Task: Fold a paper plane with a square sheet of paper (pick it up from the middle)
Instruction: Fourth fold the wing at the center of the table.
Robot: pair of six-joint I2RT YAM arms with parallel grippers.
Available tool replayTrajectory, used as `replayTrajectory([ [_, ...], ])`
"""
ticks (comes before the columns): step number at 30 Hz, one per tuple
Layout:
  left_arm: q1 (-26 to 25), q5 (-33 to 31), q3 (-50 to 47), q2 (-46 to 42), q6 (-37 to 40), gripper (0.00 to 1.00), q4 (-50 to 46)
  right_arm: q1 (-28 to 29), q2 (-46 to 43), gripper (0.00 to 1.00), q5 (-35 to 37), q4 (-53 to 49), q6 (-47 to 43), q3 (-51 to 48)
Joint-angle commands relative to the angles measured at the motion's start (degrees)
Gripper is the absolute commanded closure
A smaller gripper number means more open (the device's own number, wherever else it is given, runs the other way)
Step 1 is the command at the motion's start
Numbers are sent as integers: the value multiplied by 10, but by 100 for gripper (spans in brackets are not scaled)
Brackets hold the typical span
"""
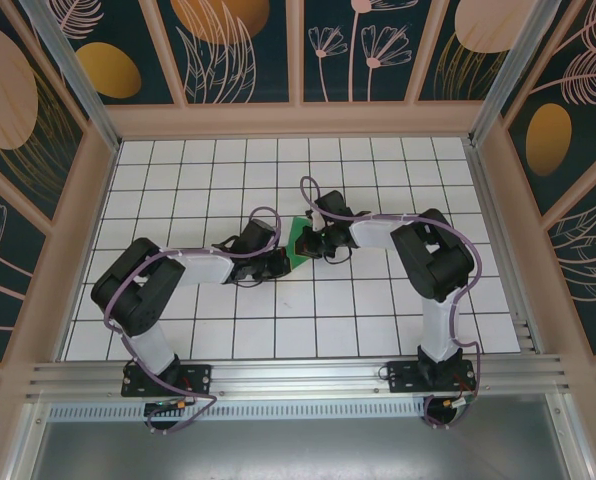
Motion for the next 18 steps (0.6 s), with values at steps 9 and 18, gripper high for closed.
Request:
replayTrajectory([
  [9, -1, -22, -18, 15, 2, 100, -31, 21, 5, 93, -27, -2, -22, 8],
  [18, -1, -14, -18, -46, -5, 97, -8, 18, 48, 93, 4, -35, -29, 28],
])
